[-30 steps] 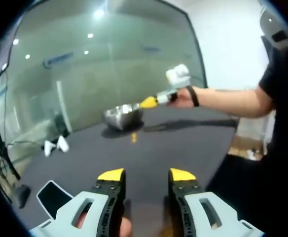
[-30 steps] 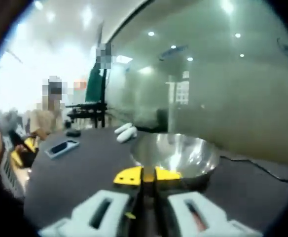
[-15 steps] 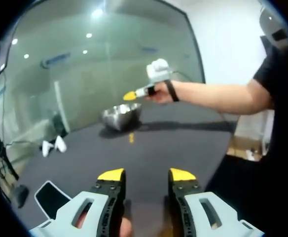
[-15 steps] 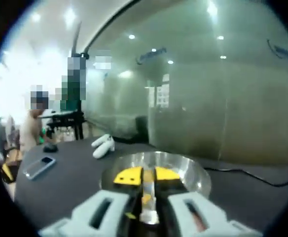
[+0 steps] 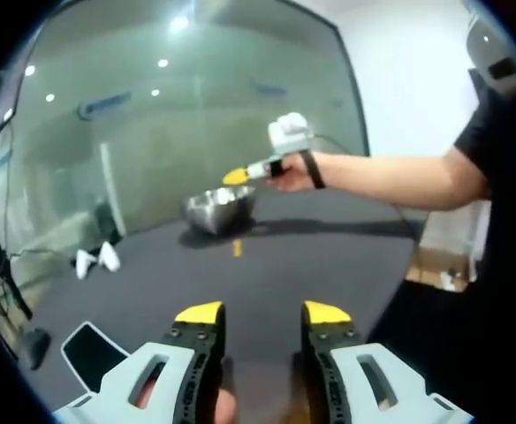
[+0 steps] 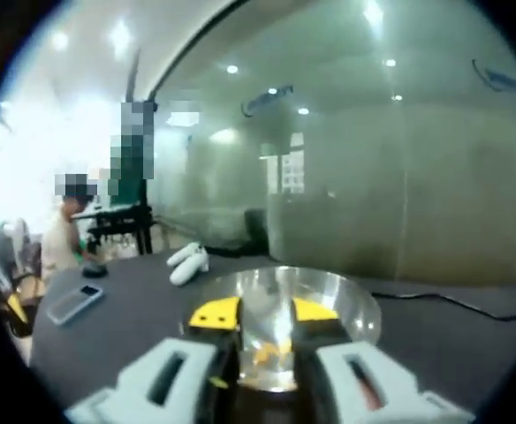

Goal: Pick up the QQ candy scattered on the table and place it into the stainless steel bowl on the table

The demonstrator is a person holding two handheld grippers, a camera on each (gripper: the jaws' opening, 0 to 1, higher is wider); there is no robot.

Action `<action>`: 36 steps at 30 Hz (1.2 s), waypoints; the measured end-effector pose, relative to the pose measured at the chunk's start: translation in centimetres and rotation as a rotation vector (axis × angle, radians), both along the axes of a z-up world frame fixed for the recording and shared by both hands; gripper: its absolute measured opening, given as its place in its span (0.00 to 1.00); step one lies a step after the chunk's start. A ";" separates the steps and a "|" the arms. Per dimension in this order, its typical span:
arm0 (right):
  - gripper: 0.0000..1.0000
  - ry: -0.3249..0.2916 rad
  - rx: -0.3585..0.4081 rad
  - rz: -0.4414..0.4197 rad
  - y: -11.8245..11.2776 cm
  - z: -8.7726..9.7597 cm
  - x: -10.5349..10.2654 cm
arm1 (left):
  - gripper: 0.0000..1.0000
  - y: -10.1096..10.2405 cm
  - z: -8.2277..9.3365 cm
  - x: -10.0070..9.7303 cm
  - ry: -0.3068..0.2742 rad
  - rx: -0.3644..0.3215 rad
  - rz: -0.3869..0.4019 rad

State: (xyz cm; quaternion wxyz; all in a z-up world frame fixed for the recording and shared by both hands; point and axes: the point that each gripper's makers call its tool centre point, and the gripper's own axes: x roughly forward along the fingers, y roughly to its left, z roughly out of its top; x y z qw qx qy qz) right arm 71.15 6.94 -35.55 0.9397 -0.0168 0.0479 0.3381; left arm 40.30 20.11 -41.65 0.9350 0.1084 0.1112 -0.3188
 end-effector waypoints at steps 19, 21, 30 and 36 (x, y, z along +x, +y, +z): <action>0.20 -0.099 0.019 0.064 -0.2 1.6 -2.9 | 0.36 -0.3 0.0 -0.2 0.005 0.007 0.001; 0.17 -0.110 0.021 0.057 -0.6 1.2 -3.4 | 0.36 -0.2 0.0 -0.1 0.006 0.006 0.002; 0.19 -0.113 0.023 0.099 -2.3 -0.6 -6.2 | 0.36 -0.4 -0.2 -0.1 0.010 0.009 -0.004; 0.22 -0.122 -0.059 0.175 -3.6 -2.4 -8.2 | 0.36 -0.4 0.0 0.0 0.007 0.006 -0.004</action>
